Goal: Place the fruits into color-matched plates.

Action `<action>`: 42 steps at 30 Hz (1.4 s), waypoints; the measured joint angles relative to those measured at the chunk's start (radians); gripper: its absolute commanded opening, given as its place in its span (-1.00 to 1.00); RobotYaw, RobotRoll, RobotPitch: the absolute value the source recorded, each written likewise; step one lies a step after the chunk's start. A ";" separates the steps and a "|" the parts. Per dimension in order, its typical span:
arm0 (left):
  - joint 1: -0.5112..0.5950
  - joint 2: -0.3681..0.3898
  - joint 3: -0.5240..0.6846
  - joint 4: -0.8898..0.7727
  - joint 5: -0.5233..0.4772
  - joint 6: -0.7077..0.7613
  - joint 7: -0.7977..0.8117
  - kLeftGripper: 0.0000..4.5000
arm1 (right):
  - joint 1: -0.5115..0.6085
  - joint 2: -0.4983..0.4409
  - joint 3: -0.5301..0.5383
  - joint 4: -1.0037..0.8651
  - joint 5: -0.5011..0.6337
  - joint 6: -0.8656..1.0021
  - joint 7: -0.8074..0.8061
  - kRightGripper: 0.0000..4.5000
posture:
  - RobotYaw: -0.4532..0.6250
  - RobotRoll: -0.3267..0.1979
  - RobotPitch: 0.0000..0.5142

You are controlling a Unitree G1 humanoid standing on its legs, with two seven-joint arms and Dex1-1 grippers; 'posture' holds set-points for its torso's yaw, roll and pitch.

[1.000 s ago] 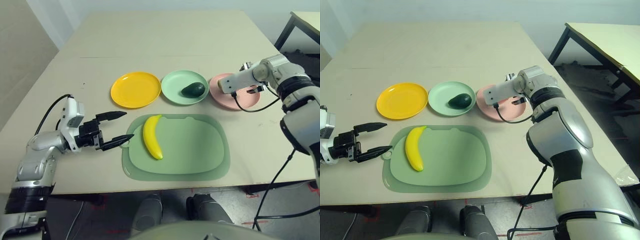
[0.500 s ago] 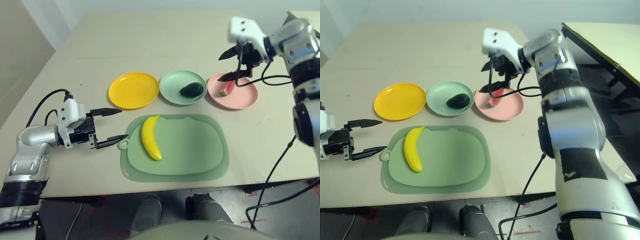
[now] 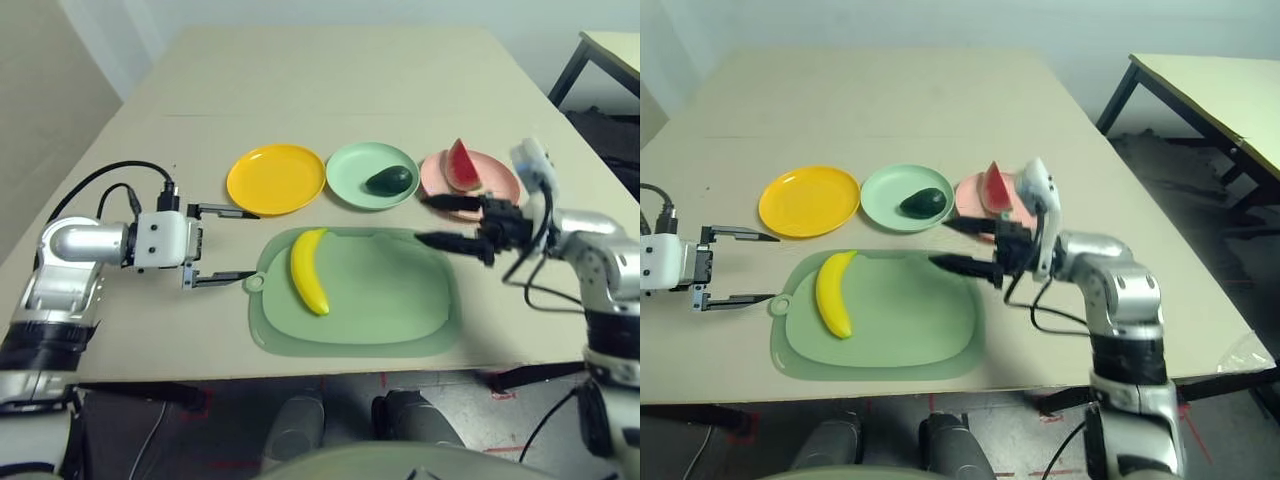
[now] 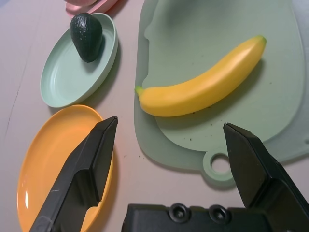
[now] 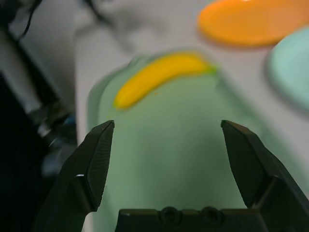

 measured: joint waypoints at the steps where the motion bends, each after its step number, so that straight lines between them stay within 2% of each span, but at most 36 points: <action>1: -0.003 0.000 -0.001 0.000 -0.004 0.012 0.000 1.00 | 0.022 -0.001 0.007 0.017 -0.003 -0.049 0.007 0.98 | 0.07 0.25 -0.70; 4: 0.019 0.001 0.008 -0.007 -0.034 0.090 0.012 1.00 | 0.058 -0.005 0.012 0.088 -0.022 -0.247 0.026 0.98 | 0.07 0.25 -0.71; 7: 0.111 0.001 0.055 -0.013 -0.096 0.210 0.048 1.00 | 0.096 0.006 0.017 0.126 -0.035 -0.416 0.028 0.98 | 0.07 0.25 -0.71; 15: 0.319 -0.001 0.191 -0.066 -0.175 0.328 0.118 1.00 | 0.145 0.024 -0.004 0.131 0.000 -0.564 -0.040 0.98 | 0.17 0.25 -0.73; 20: 0.319 -0.002 0.197 -0.083 -0.183 0.340 0.105 1.00 | 0.150 0.013 -0.028 0.192 0.034 -0.629 -0.038 0.98 | 0.18 0.25 -0.74; 25: 0.163 -0.001 0.130 -0.013 -0.141 0.279 0.021 1.00 | 0.158 -0.019 -0.061 0.233 0.084 -0.659 0.001 0.98 | 0.15 0.25 -0.76; 29: -0.022 -0.014 0.008 0.072 -0.033 0.083 -0.065 1.00 | 0.197 -0.024 -0.064 0.226 0.107 -0.675 0.025 0.98 | 0.08 0.25 -0.78; 32: -0.152 -0.063 -0.070 0.115 0.016 -0.033 -0.111 1.00 | 0.219 -0.028 -0.068 0.212 0.119 -0.662 0.010 0.98 | 0.03 0.25 -0.79; 35: -0.254 -0.082 -0.184 0.126 0.029 -0.142 -0.151 1.00 | 0.219 -0.027 -0.071 0.172 0.133 -0.616 -0.048 0.98 | -0.01 0.25 -0.79; 42: -0.499 -0.045 -0.524 0.198 0.039 -0.326 -0.165 1.00 | 0.228 -0.019 -0.077 0.118 0.151 -0.580 -0.106 0.98 | -0.11 0.25 -0.81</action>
